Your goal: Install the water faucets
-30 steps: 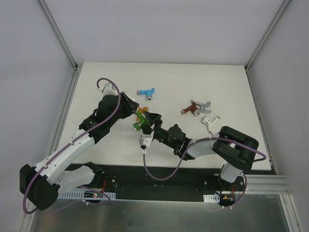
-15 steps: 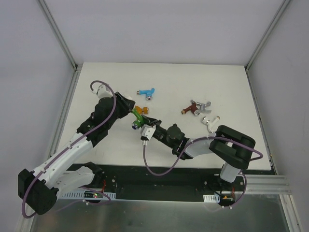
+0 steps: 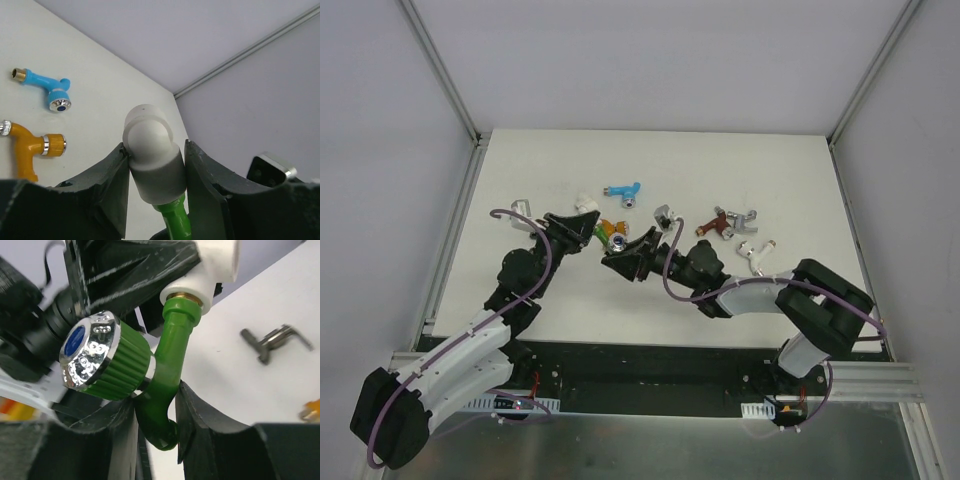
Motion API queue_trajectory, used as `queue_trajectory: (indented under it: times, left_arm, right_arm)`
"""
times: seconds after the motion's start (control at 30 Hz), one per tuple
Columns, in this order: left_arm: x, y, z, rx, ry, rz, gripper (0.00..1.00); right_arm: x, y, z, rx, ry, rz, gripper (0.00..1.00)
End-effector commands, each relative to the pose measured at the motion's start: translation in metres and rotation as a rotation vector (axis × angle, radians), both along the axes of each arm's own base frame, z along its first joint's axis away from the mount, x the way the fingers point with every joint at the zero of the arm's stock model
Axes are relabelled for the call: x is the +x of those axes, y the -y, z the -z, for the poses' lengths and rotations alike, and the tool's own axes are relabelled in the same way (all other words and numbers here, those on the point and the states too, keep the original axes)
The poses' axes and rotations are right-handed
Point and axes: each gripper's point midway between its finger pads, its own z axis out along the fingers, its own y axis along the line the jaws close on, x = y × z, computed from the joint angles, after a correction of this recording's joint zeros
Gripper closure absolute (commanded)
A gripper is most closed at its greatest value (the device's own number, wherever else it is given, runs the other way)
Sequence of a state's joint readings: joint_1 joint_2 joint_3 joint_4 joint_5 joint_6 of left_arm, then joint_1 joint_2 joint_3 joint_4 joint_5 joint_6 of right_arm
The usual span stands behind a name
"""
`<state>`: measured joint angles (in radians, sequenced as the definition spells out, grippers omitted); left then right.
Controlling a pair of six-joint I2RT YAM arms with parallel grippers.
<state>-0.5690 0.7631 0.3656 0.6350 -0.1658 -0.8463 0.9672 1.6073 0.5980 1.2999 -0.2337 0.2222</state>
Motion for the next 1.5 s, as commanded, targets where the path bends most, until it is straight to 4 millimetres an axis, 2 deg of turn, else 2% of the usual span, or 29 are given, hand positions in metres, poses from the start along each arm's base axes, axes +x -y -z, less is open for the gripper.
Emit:
queue_trajectory:
  times: [0.0,0.07,0.17,0.3,0.33,0.43,0.53,0.6,0.63,0.67,0.73,0.77,0.8,0.83,0.9,0.93,1.0,1.07,1.1,1.17,1.27,1.4,1.47]
  left_arm:
    - [-0.036,0.021,-0.066,-0.069,0.322,0.189,1.00]
    - [-0.047,0.028,-0.074,-0.064,0.385,0.249,1.00]
    - [-0.065,0.027,-0.090,-0.079,0.511,0.286,1.00]
    - [-0.079,0.024,-0.097,-0.062,0.595,0.302,1.00]
    - [-0.081,0.024,-0.099,-0.059,0.605,0.307,1.00]
    - [-0.078,0.024,-0.098,-0.051,0.582,0.300,1.00]
    - [-0.070,0.022,-0.092,-0.039,0.539,0.268,1.00]
    - [-0.060,0.015,-0.089,-0.050,0.502,0.214,1.00]
    - [-0.054,0.012,-0.086,-0.055,0.475,0.183,1.00]
    - [-0.049,0.009,-0.082,-0.059,0.444,0.157,1.00]
    - [-0.034,0.002,-0.070,-0.059,0.345,0.085,1.00]
    - [-0.029,0.000,-0.065,-0.055,0.306,0.069,1.00]
    - [-0.021,-0.002,-0.051,-0.030,0.226,0.039,1.00]
    - [-0.017,-0.003,-0.046,-0.014,0.178,0.024,0.95]
    - [-0.012,-0.006,-0.030,0.052,0.076,0.000,0.84]
    - [-0.010,-0.009,-0.020,0.084,0.018,-0.017,0.74]
    - [-0.010,-0.014,-0.004,0.157,-0.075,-0.034,0.61]
    - [-0.011,-0.015,0.013,0.238,-0.157,-0.030,0.54]
    - [-0.011,-0.014,0.020,0.274,-0.184,-0.015,0.49]
    - [-0.013,-0.010,0.035,0.330,-0.243,0.018,0.42]
    - [-0.014,0.004,0.053,0.415,-0.279,0.112,0.33]
    - [-0.008,0.023,0.078,0.531,-0.318,0.222,0.24]
    - [-0.004,0.037,0.087,0.586,-0.327,0.307,0.21]
  right_arm:
    - [0.051,0.047,-0.095,0.514,-0.362,0.100,1.00]
    - [0.057,0.053,-0.095,0.546,-0.410,0.111,1.00]
    - [0.073,0.067,-0.085,0.597,-0.523,0.144,1.00]
    - [0.093,0.084,-0.064,0.649,-0.672,0.180,0.93]
    - [0.096,0.086,-0.059,0.646,-0.684,0.187,0.90]
    - [0.099,0.088,-0.052,0.625,-0.689,0.186,0.70]
    - [0.099,0.089,-0.052,0.600,-0.662,0.175,0.62]
    - [0.099,0.092,-0.053,0.586,-0.644,0.173,0.53]
    - [0.099,0.093,-0.051,0.576,-0.639,0.170,0.55]
    - [0.097,0.093,-0.051,0.555,-0.625,0.153,0.68]
    - [0.099,0.097,-0.049,0.541,-0.605,0.164,0.76]
    - [0.100,0.099,-0.048,0.539,-0.597,0.174,0.85]
    - [0.102,0.102,-0.045,0.536,-0.596,0.190,0.92]
    - [0.104,0.105,-0.043,0.541,-0.596,0.207,0.99]
    - [0.109,0.112,-0.038,0.536,-0.585,0.242,1.00]
    - [0.110,0.115,-0.034,0.523,-0.576,0.260,1.00]
    - [0.114,0.123,-0.019,0.461,-0.581,0.298,0.93]
    - [0.113,0.125,0.003,0.340,-0.594,0.310,0.81]
    - [0.114,0.128,0.022,0.252,-0.610,0.339,0.74]
    - [0.110,0.131,0.041,0.123,-0.605,0.362,0.63]
    - [0.104,0.137,0.067,-0.094,-0.635,0.382,0.52]
    - [0.094,0.151,0.083,-0.388,-0.652,0.372,0.37]
    - [0.095,0.154,0.073,-0.386,-0.647,0.349,0.26]
